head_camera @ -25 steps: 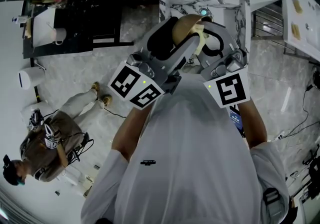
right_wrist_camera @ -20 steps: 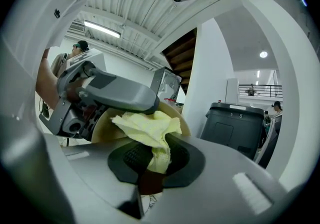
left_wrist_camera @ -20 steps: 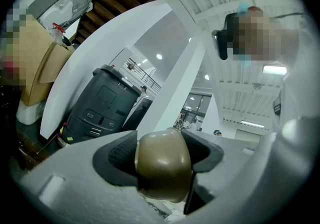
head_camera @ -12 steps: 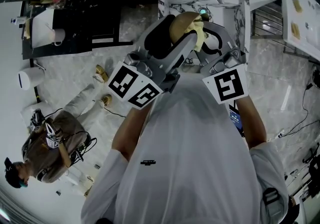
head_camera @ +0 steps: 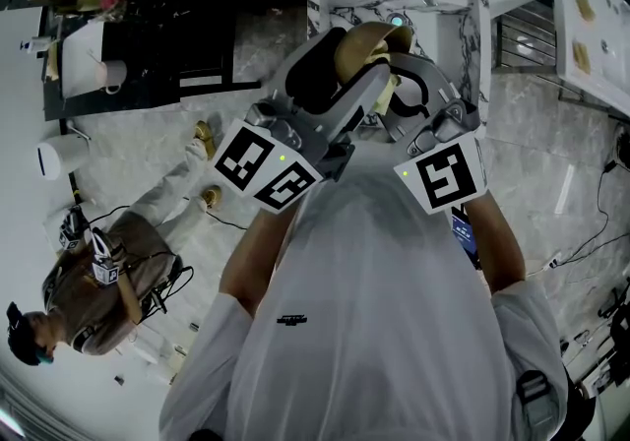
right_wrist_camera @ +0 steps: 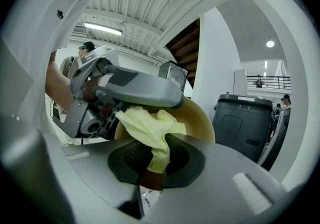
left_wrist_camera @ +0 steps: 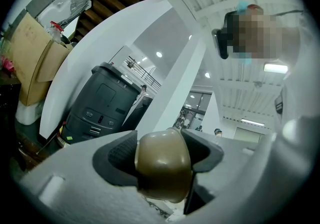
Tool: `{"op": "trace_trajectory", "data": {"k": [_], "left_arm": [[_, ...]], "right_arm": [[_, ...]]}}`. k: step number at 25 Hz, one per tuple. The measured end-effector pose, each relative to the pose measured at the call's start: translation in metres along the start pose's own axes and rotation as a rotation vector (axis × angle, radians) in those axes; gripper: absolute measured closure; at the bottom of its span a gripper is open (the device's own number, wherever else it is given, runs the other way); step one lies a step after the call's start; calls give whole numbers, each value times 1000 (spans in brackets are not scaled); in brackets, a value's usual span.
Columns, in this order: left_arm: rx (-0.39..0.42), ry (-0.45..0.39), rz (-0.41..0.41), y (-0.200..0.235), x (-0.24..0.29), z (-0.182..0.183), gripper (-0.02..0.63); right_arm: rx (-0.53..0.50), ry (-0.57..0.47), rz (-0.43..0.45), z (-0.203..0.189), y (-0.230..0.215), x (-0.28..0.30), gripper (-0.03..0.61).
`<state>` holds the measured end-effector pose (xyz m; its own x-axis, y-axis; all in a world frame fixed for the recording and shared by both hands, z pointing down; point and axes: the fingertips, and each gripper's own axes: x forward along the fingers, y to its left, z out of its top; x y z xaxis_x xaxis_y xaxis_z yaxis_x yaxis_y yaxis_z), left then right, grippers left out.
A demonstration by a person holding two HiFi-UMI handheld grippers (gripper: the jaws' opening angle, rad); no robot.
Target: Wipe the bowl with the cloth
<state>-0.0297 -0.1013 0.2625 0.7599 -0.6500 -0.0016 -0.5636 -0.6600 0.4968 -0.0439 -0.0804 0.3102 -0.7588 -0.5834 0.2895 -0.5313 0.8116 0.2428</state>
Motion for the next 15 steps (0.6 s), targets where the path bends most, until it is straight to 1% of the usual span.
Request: {"op": "trace_trajectory", "data": {"k": [2,4,8,13,15], "left_arm": [[1,14,-2,0,1,-4,336],[0,25,-3,-1,0,-7,336],[-10,27,-4,-3,-1,-11,336],[0,5,19,2,1,-8,336],[13,0,26,4,1,-6,336]], "right_arm": [[1,-18,6,2,2,-1,537],[6,-38,-10,5,1,-1,537],[25,-48,-98,6,-15,-7,537],[53,-55,-145,0,-29,-18,537],[101,-90,-175,2,-36,-25,535]]}}
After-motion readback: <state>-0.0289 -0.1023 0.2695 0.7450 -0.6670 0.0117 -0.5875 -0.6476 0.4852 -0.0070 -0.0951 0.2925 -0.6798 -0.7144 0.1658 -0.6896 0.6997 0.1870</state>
